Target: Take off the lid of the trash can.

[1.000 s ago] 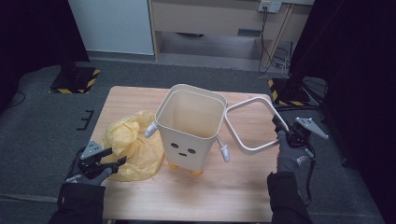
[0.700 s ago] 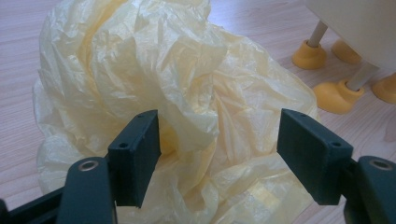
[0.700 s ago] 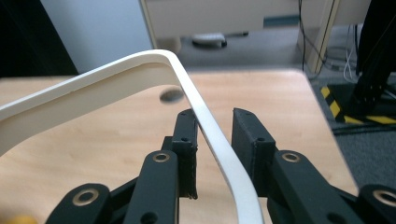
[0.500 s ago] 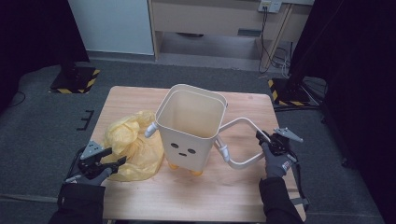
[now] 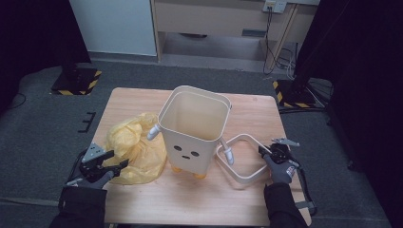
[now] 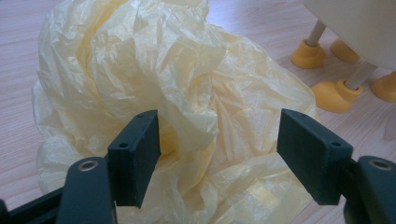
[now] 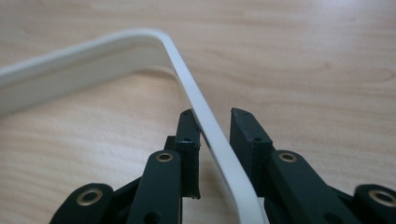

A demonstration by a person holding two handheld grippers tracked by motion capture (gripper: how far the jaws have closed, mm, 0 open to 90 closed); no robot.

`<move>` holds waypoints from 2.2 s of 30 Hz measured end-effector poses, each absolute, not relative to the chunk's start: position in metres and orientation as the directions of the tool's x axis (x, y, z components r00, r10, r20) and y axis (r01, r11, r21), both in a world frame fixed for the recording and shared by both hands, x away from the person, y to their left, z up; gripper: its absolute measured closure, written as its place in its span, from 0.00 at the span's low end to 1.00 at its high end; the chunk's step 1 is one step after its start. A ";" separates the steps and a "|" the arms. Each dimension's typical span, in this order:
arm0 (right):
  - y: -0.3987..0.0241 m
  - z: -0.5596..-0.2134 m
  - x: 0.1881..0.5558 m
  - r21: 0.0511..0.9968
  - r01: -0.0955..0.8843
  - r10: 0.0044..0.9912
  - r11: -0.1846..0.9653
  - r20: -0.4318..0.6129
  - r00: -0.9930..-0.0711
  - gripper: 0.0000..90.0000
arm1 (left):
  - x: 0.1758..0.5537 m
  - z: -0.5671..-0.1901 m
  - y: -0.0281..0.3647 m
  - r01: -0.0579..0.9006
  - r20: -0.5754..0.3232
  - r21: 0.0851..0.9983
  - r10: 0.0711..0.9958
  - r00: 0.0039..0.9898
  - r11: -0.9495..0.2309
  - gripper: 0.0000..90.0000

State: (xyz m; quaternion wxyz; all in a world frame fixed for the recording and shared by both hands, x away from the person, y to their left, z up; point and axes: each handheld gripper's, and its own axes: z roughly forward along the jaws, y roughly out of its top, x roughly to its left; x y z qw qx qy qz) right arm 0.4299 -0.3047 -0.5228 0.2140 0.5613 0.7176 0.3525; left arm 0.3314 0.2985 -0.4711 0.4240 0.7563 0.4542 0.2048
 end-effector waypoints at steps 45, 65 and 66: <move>-0.313 -0.497 0.400 0.726 0.666 0.957 0.173 0.037 -0.289 0.66 | 0.373 -0.451 0.280 0.453 -0.001 0.862 0.894 0.449 -0.227 0.31; -0.311 -0.497 0.400 0.727 0.666 0.954 0.169 0.048 -0.295 0.62 | 0.369 -0.446 0.270 0.414 0.023 0.883 0.902 0.432 -0.221 0.35; -0.312 -0.497 0.400 0.729 0.662 0.953 0.176 0.042 -0.300 0.62 | 0.371 -0.449 0.269 0.422 0.027 0.877 0.900 0.434 -0.230 0.34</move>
